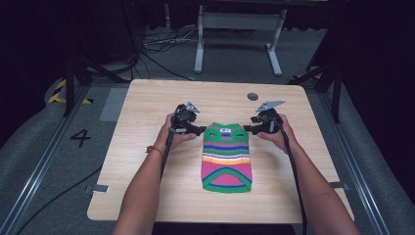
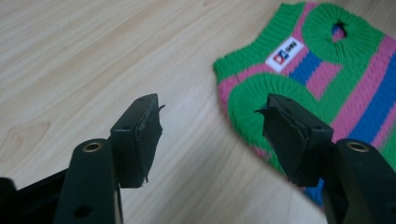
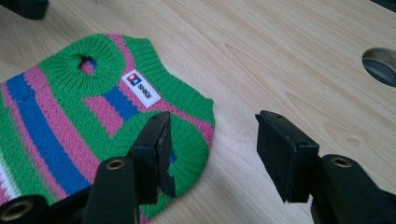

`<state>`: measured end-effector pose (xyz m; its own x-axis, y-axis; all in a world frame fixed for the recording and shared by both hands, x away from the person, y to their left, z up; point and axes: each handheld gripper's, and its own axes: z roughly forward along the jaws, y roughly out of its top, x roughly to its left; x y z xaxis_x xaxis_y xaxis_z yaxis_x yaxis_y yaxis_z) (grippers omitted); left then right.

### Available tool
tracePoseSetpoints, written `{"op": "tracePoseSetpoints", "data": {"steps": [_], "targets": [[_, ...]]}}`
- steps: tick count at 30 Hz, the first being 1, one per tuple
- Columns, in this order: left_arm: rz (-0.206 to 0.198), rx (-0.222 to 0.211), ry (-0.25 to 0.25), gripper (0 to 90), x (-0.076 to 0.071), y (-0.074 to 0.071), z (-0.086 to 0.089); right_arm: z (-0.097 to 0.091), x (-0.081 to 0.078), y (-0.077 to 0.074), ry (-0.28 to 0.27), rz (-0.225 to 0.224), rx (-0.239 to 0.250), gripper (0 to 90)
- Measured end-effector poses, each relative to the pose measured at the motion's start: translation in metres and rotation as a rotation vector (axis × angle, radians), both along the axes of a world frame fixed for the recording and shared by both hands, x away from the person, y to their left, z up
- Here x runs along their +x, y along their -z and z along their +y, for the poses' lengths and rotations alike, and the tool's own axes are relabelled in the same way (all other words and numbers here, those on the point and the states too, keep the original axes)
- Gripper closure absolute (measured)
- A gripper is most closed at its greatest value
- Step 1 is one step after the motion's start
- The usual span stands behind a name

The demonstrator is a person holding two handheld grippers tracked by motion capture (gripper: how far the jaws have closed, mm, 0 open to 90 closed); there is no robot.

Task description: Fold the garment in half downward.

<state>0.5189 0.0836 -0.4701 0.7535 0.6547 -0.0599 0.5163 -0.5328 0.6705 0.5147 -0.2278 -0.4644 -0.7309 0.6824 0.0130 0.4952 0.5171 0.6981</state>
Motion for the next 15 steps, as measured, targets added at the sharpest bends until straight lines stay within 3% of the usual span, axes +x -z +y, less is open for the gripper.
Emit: {"op": "tracePoseSetpoints", "data": {"steps": [5, 8, 10, 15], "targets": [[0.012, 0.026, -0.006, 40.2, 0.015, 0.008, -0.017, 0.009, 0.009, 0.011, 0.021, 0.019, 0.006, 51.2], [0.017, 0.022, -0.002, 40.8, 0.019, 0.012, -0.022, 0.01, 0.012, 0.013, 0.021, 0.023, 0.009, 51.6], [0.014, 0.014, 0.005, 48.0, 0.02, 0.015, -0.024, 0.012, 0.013, 0.015, 0.019, 0.023, 0.014, 52.0], [0.039, 0.008, -0.017, 47.1, 0.024, 0.025, -0.027, 0.016, 0.017, 0.021, 0.021, 0.038, 0.011, 53.4]]}}
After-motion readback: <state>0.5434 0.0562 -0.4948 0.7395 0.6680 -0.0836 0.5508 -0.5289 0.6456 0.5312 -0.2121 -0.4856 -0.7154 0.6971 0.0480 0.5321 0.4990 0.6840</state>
